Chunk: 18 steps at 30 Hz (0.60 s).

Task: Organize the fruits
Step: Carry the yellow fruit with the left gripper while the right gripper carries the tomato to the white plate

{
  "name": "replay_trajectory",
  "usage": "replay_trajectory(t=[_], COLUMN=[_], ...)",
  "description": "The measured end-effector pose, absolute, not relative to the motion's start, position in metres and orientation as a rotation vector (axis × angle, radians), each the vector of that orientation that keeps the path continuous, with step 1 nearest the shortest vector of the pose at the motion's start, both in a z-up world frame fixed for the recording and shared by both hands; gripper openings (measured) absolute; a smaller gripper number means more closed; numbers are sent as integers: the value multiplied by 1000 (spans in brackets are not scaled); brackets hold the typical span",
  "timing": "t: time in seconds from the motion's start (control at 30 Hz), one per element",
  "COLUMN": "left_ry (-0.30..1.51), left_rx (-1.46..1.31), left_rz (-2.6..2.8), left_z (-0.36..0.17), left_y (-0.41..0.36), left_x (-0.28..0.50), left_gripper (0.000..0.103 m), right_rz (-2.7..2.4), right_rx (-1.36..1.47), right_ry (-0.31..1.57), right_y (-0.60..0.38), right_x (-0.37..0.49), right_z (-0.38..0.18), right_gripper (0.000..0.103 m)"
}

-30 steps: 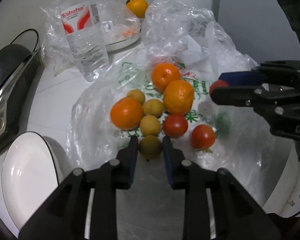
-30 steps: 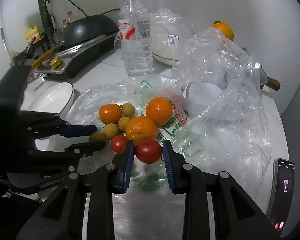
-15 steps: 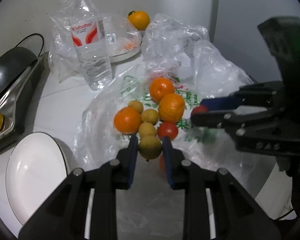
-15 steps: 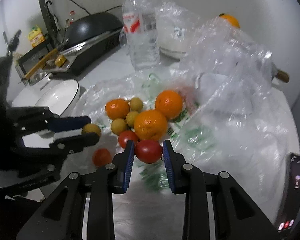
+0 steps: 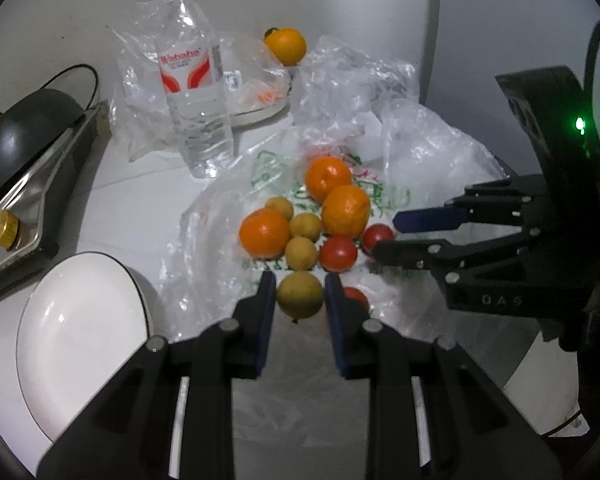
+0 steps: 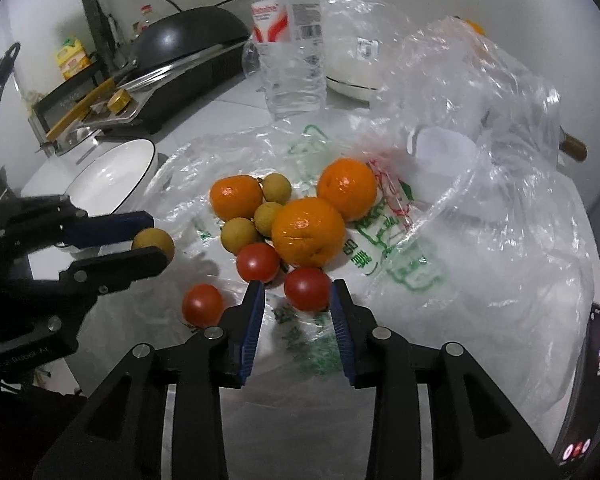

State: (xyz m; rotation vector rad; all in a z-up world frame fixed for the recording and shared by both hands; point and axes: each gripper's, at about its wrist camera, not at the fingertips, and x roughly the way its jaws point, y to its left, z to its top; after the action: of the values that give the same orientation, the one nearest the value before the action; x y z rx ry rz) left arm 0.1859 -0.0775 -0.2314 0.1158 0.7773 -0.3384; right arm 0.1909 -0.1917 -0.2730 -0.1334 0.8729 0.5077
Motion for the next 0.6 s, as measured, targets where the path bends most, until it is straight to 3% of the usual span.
replay_trajectory(t=[0.4,0.47,0.6], left_ry=[741,736,725], left_rx=[94,90,84], left_rz=[-330,-327,-319], left_z=[-220,-219,-216], left_y=[-66,-63,-58], left_x=[178,177,175], left_gripper=[26,26,26], right_rz=[441,444,440], right_rx=[-164,-157,-169], right_ry=[920,915,890], right_y=[-185,-184,-182], right_x=[207,208,203], right_z=[-289,-288,-278], right_gripper=[36,30,30])
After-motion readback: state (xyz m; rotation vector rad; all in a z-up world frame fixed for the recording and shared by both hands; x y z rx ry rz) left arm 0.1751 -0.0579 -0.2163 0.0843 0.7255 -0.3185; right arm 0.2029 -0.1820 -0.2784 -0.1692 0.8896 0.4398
